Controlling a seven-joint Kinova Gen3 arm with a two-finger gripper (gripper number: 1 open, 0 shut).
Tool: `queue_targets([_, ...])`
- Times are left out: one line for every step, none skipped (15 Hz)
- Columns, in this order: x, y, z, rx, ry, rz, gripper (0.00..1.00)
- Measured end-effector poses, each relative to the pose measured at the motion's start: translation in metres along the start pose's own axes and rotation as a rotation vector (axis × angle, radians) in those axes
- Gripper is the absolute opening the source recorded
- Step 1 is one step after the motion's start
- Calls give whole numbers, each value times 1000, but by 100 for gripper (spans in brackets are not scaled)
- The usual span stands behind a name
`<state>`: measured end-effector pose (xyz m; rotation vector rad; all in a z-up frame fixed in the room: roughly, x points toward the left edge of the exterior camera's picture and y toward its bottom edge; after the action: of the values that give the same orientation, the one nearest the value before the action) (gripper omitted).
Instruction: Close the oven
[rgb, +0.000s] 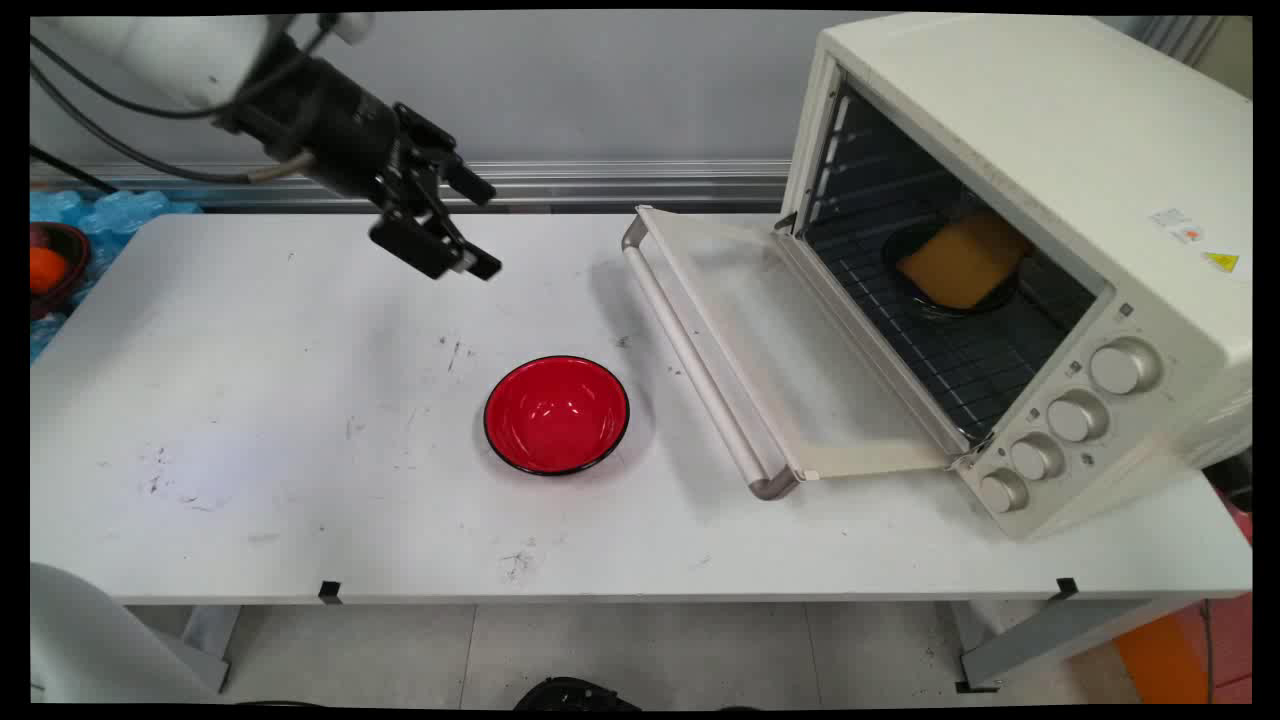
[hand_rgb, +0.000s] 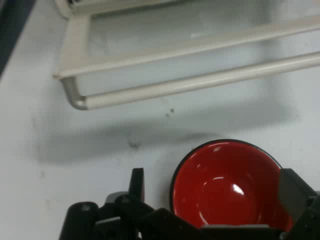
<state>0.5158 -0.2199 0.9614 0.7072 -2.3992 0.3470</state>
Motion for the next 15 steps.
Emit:
queue_targets([-1,0,11,-6,0,-12,100])
queue_targets([-3,1,21,-10,0,-23,100])
queue_targets([-4,1,31,-13,-1,-33,100])
queue_targets([-5,1,42,-14,-2,-44,100])
queue_targets([-6,1,52,-16,-3,-52,100])
queue_targets([-6,1,58,-17,-3,-56,100])
queue_targets([-7,1,67,-18,-4,-64,100])
queue_targets([-7,0,79,-18,-4,-72,100])
queue_targets([-7,0,86,-17,-2,-78,100])
queue_targets([-7,0,94,-17,-1,-83,100])
queue_targets([-6,-1,106,-17,2,-89,100])
queue_targets([-5,-1,117,-17,5,-95,100])
queue_targets([-4,-2,128,-18,7,-101,100])
queue_targets([-3,-2,137,-18,9,-106,100])
queue_targets([-2,-3,145,-18,11,-110,100])
